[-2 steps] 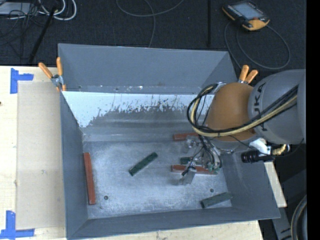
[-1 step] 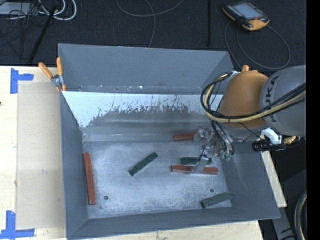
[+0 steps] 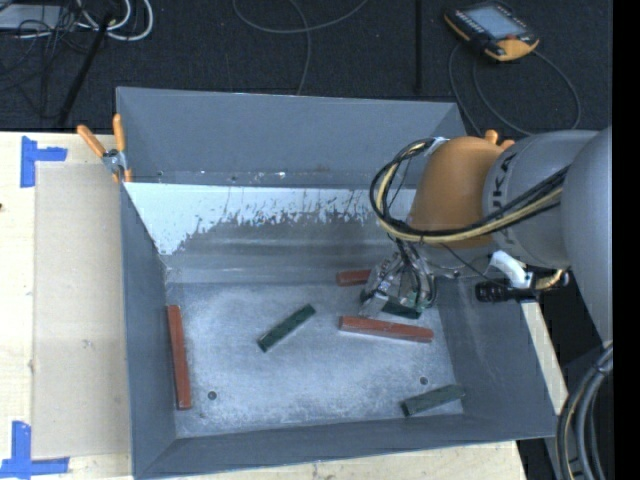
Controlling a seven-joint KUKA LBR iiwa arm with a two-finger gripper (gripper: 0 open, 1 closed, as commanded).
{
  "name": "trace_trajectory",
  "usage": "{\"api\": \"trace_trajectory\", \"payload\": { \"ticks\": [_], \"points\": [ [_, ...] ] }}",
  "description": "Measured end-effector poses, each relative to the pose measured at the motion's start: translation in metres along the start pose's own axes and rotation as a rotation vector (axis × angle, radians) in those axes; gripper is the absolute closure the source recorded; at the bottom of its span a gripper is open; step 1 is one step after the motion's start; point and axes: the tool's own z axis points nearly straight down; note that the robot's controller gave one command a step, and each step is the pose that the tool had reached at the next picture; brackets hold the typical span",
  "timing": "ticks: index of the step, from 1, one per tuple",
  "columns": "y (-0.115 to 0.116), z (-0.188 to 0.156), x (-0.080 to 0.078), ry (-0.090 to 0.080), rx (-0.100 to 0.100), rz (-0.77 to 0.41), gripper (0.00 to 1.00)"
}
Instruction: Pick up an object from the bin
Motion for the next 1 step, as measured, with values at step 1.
{"api": "trace_trajectory", "payload": {
  "ticks": [1],
  "points": [
    [0.0,0.0,0.0,0.0,0.0,0.0,1.0]
  ]
}}
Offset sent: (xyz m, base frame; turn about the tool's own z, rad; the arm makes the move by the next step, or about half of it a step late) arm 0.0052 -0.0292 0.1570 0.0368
